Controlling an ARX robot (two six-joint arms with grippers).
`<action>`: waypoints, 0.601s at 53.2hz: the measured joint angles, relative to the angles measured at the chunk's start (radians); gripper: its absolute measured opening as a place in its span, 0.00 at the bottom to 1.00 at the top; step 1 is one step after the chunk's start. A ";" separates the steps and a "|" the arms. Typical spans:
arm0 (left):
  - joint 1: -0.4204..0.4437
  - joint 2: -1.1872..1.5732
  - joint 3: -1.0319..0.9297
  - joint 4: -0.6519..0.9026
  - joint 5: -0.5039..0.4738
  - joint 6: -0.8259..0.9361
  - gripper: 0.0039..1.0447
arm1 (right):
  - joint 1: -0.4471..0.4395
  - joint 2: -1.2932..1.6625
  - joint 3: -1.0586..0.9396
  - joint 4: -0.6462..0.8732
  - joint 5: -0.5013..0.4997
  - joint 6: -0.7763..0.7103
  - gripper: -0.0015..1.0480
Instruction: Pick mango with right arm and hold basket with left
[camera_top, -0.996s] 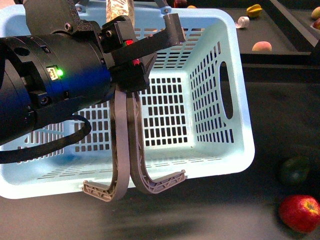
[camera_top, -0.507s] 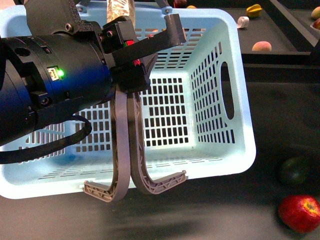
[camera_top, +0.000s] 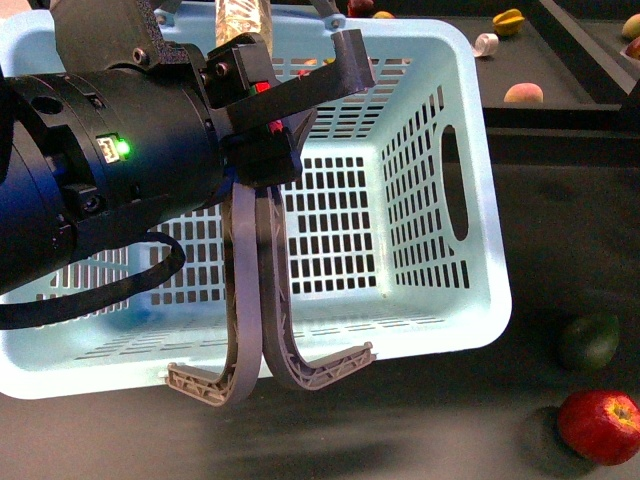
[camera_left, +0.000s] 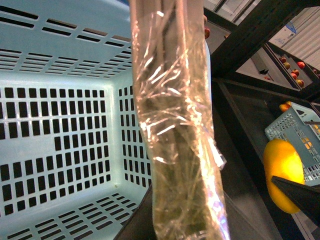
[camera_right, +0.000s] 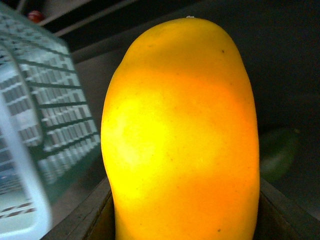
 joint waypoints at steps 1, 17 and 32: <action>0.000 0.000 0.000 0.000 0.000 0.000 0.07 | 0.011 -0.015 -0.003 -0.003 0.001 0.008 0.55; 0.000 0.000 0.000 0.000 0.000 0.000 0.07 | 0.302 -0.229 -0.019 -0.072 0.069 0.112 0.55; 0.000 0.000 0.000 0.000 0.000 0.000 0.07 | 0.536 -0.151 0.088 -0.098 0.214 0.170 0.55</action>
